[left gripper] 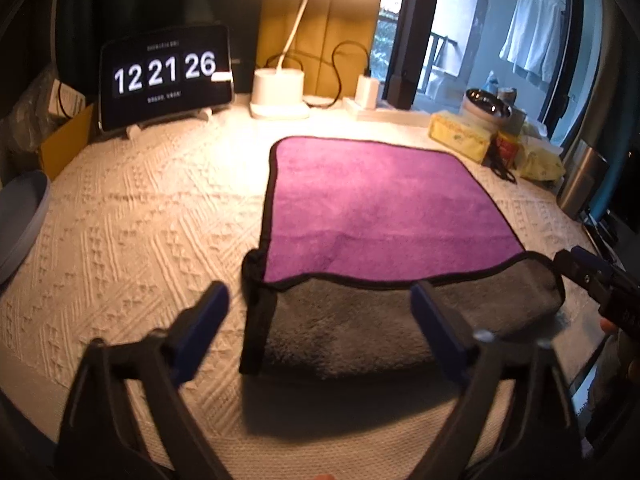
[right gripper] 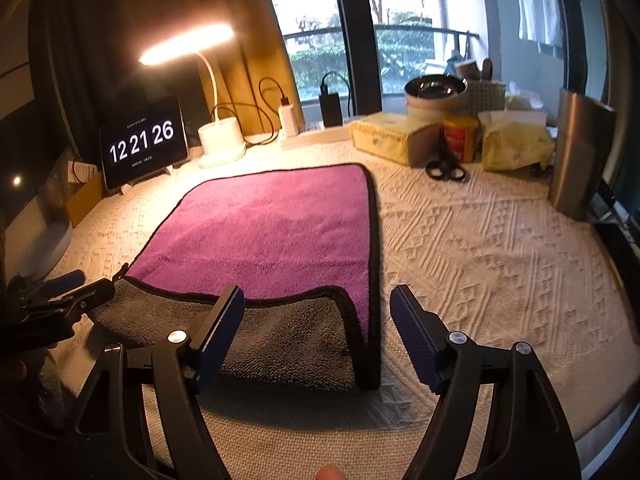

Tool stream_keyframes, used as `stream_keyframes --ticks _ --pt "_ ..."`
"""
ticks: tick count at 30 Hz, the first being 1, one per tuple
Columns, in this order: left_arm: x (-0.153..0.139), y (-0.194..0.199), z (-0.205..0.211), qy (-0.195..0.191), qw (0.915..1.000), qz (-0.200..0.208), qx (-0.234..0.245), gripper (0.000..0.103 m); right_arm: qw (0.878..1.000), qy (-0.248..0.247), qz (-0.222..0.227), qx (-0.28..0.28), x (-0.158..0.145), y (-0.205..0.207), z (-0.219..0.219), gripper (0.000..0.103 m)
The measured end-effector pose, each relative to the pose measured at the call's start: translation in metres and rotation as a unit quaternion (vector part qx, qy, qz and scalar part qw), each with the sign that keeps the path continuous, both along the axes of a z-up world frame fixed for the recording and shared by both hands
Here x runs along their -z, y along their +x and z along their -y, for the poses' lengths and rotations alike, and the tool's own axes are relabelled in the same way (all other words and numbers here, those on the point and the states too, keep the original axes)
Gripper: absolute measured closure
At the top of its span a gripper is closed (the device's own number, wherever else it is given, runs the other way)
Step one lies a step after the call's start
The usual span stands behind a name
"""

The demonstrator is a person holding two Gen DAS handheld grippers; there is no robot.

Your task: Fold towel

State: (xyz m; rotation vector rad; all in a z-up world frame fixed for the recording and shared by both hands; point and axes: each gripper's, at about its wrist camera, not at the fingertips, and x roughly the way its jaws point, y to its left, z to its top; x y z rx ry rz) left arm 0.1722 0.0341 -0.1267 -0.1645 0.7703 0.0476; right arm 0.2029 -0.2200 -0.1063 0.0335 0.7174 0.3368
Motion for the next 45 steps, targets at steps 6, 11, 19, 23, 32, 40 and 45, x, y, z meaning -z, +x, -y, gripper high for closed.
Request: stream_keyframes --ticks 6,11,19,23,32,40,45 --pt "0.014 0.008 -0.008 -0.016 0.9994 -0.032 -0.003 0.038 0.999 0.007 -0.033 -0.007 0.015 0.011 -0.002 0.025" --pt "0.019 0.011 -0.005 0.001 0.9992 -0.039 0.002 0.048 0.999 0.003 -0.044 -0.012 0.022 0.015 -0.005 0.025" --pt "0.02 0.01 -0.004 0.024 0.999 -0.036 0.003 0.063 0.999 -0.008 -0.048 -0.019 0.028 0.017 -0.012 0.034" --pt "0.019 0.007 0.001 0.03 0.9991 -0.029 0.011 0.075 0.998 -0.018 -0.048 -0.021 0.032 0.017 -0.014 0.045" --pt "0.009 0.0 0.006 0.034 0.999 0.0 0.029 0.084 0.999 -0.044 -0.027 -0.014 0.033 0.011 -0.014 0.095" --pt "-0.002 -0.004 0.006 0.028 0.9989 0.015 0.034 0.085 0.999 -0.038 -0.001 -0.014 0.022 0.003 -0.01 0.098" --pt "-0.015 -0.007 0.007 0.025 0.9983 0.035 0.039 0.085 0.999 -0.034 0.026 -0.016 0.005 -0.001 -0.01 0.098"
